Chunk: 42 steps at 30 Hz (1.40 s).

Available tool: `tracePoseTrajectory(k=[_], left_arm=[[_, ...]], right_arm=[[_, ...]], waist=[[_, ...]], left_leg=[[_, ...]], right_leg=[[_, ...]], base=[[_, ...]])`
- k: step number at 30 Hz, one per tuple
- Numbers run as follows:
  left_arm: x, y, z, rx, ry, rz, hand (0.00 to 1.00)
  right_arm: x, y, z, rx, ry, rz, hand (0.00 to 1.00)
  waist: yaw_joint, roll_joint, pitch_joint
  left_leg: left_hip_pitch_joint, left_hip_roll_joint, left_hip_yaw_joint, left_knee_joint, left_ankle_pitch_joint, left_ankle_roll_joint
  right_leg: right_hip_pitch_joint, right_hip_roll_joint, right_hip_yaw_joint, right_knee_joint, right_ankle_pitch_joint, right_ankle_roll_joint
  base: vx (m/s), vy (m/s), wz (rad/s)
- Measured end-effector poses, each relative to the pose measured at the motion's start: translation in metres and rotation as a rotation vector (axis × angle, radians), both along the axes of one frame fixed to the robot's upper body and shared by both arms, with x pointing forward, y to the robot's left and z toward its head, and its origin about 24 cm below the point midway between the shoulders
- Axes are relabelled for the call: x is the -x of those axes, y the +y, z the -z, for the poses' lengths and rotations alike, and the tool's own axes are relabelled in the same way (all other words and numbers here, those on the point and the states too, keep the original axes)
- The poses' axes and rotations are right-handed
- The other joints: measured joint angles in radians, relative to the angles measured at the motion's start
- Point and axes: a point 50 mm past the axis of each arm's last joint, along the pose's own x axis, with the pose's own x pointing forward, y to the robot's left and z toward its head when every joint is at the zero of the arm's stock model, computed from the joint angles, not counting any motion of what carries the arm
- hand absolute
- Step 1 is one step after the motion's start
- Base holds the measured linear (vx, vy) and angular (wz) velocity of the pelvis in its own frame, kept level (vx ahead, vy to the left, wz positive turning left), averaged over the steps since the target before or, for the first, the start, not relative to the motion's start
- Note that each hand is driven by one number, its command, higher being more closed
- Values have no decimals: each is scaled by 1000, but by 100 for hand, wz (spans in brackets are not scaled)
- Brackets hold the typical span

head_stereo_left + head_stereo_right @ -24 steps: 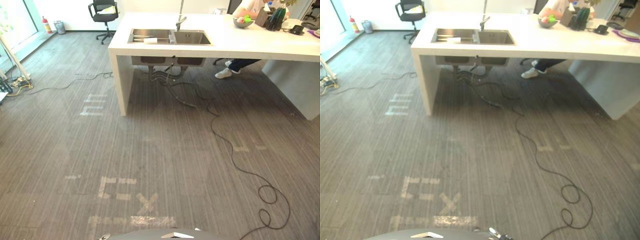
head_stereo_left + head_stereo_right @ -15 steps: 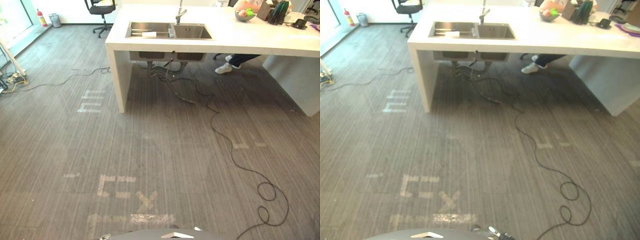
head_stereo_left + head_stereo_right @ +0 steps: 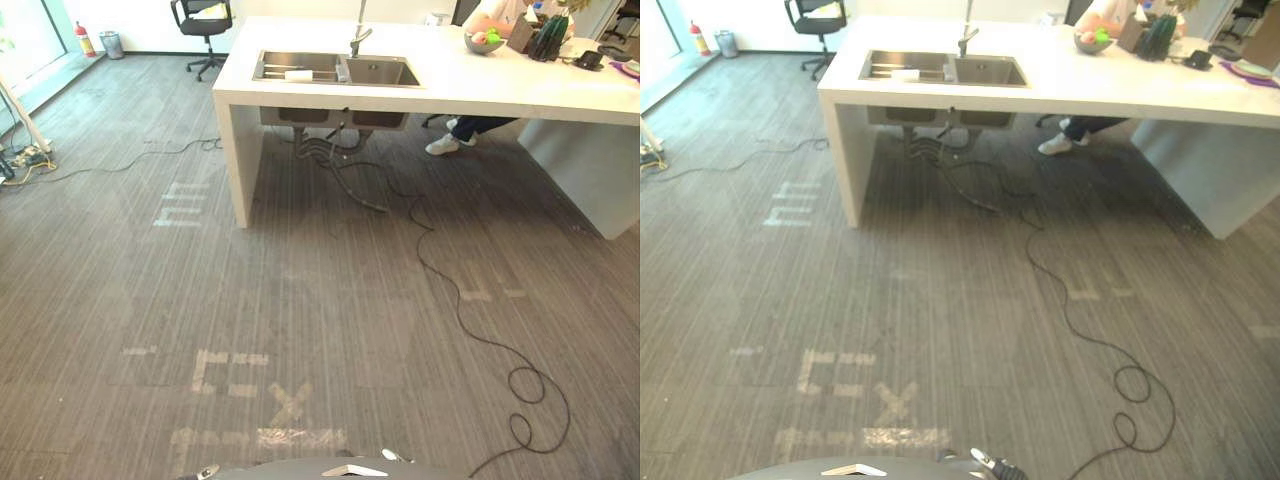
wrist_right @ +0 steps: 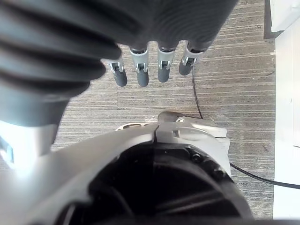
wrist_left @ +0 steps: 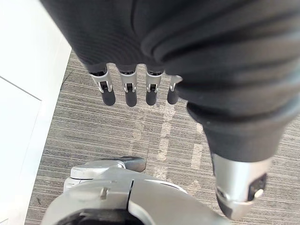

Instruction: Walk over to the sink, pick up the cup, carry it to the dishwasher, place the cup inside the dishwasher, then close the dishwasher door

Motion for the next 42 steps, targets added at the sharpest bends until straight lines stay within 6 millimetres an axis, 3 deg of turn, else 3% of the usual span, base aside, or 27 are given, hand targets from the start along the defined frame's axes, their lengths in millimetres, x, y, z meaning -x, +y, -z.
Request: tracePoseTrajectory(k=[4, 7, 9, 10, 12, 14, 17, 20, 21, 23, 24, 25, 27, 28, 30, 32, 33, 35, 36, 37, 38, 39, 40, 42], left_arm=[[0, -1, 0, -3, -1, 0, 0], [2, -1, 0, -6, -17, -24, 0], [-2, -2, -1, -33, -56, -54, 0], [-3, -1, -1, -40, -65, -59, 0], [-3, 3, -2, -61, -76, -117, 0], [-3, 4, -2, -65, -78, -211, 0], [-3, 2, -1, -62, -70, -309, 0], [-7, 3, -3, -69, -85, -326, 0], [-10, -1, -3, -66, -99, -320, 0], [-4, -13, -1, -39, -92, -362, 0], [-4, -17, 0, -35, -88, -350, 0], [-3, -18, 0, -33, -85, -351, 0], [-2, -17, 0, -33, -78, -362, 0], [-2, -16, -1, -34, -85, -370, 0], [-9, -10, -3, -41, -122, -357, 0], [-18, -6, -6, -60, -166, -301, 0], [-27, -5, -8, -74, -202, -263, 0], [-35, -5, -10, -83, -231, -208, 0], [-37, -7, -10, -84, -237, -172, 0], [-35, -10, -10, -81, -234, -160, 0], [-34, -5, -10, -96, -235, -139, 0], [-44, -4, -13, -116, -270, -119, 0], [-49, -4, -14, -126, -290, -105, 0], [-54, -3, -14, -145, -304, -92, 0]], right_arm=[[1, -1, 0, -17, 13, 31, 0], [-3, -1, -1, -29, -17, 75, 0], [-9, -4, -3, -38, -49, 116, 0], [-9, -3, -3, -43, -52, 131, 0], [-5, -1, -2, -62, -47, 180, 0], [-2, 0, -1, -77, -47, 227, 0], [5, -1, -1, -89, -44, 267, 0], [12, 4, 0, -109, -29, 265, 0], [17, 2, 0, -110, -16, 271, 0], [22, -11, -2, -77, -3, 268, 0], [20, -15, -3, -69, -6, 280, 0], [20, -18, -4, -64, -5, 291, 0], [21, -20, -4, -64, 5, 302, 0], [23, -20, -4, -63, 7, 289, 0], [19, -17, -4, -84, -17, 265, 0], [12, -17, -5, -94, -37, 253, 0], [4, -18, -6, -95, -57, 250, 0], [-9, -17, -8, -104, -93, 249, 0], [-15, -18, -9, -104, -109, 247, 0], [-16, -18, -10, -104, -114, 246, 0], [-22, -14, -10, -114, -129, 238, 0], [-27, -12, -11, -119, -144, 217, 0], [-28, -11, -11, -122, -150, 211, 0], [-32, -8, -11, -126, -149, 198, 0]], waist=[[-1, -5, 2], [-6, -10, 6], [-4, -2, 36], [-7, 9, 45], [-10, 1, 50], [-8, 3, 57], [-6, 15, 73], [-1, 9, 77], [-6, 23, 79], [-6, 61, 64], [-15, 83, 56], [-22, 90, 53], [-30, 101, 52], [-29, 104, 56], [-13, 82, 74], [8, 63, 89], [15, 58, 101], [23, 55, 116], [35, 60, 120], [42, 60, 123], [55, 57, 129], [48, 43, 125], [49, 45, 127], [53, 39, 133]], left_leg=[[1, -6, 1, 0, -9, 12], [8, -25, -5, 1, -23, 31], [39, -29, -13, 2, -31, 46], [44, -27, -19, 8, -31, 52], [36, -13, -40, 51, -66, 57], [21, 15, -66, 97, -108, 41], [-2, 73, -97, 177, -181, 5], [5, 96, -124, 283, -298, -44], [28, 119, -139, 329, -364, -70], [52, 166, -133, 352, -379, -73], [26, 188, -139, 449, -364, -90], [-5, 201, -140, 522, -349, -85], [-129, 240, -148, 812, -219, -95], [-222, 275, -136, 1042, -180, -103], [-343, 286, -79, 1267, -211, -73], [-428, 241, 5, 1242, -264, -62], [-479, 204, 70, 1146, -295, -35], [-511, 135, 146, 845, -268, -14], [-509, 98, 137, 576, -176, -20], [-499, 92, 136, 486, -65, 6], [-458, 64, 149, 456, 11, 83], [-486, 63, 136, 506, -44, 59], [-499, 66, 133, 535, -67, 58], [-487, 39, 134, 571, -119, 99]], right_leg=[[-15, -7, 1, 38, -20, 2], [-131, -63, 1, 317, -139, 69], [-234, -102, 6, 577, -145, 58], [-257, -109, 5, 613, -159, 46], [-270, -109, 3, 581, -201, 36], [-289, -95, 5, 482, -191, 35], [-352, -68, 39, 375, -121, 38], [-364, -81, 57, 398, -104, 27], [-375, -84, 47, 509, -104, 31], [-407, -48, 33, 641, -241, 6], [-399, -32, 15, 673, -284, -13], [-384, -20, 10, 668, -300, -20], [-295, 15, -10, 606, -321, -42], [-208, 50, -19, 529, -320, -57], [-43, 81, -27, 384, -303, -73], [55, 78, -9, 311, -300, -77], [96, 66, -1, 284, -300, -76], [138, 38, 7, 280, -306, -72], [166, 26, 29, 277, -331, -69], [184, 24, 42, 270, -352, -70], [227, 10, 82, 246, -373, -75], [224, 33, 138, 234, -351, -89], [220, 49, 161, 230, -326, -90], [223, 25, 177, 256, -279, -78]], base=[[-4, 10, -1], [33, 38, 3], [71, 57, 7], [98, 47, 20], [96, 1, 28], [179, -53, 33], [272, -150, 27], [334, -294, 33], [449, -385, 43], [540, -355, 14], [515, -295, 1], [529, -318, 12], [527, -305, 6], [517, -267, -1], [611, -219, -9], [543, -98, -26], [376, 30, -32], [533, 103, -43], [500, 142, -57], [507, 167, -71], [486, 162, -34], [464, 154, -16], [410, 130, 9], [380, 149, 7]])
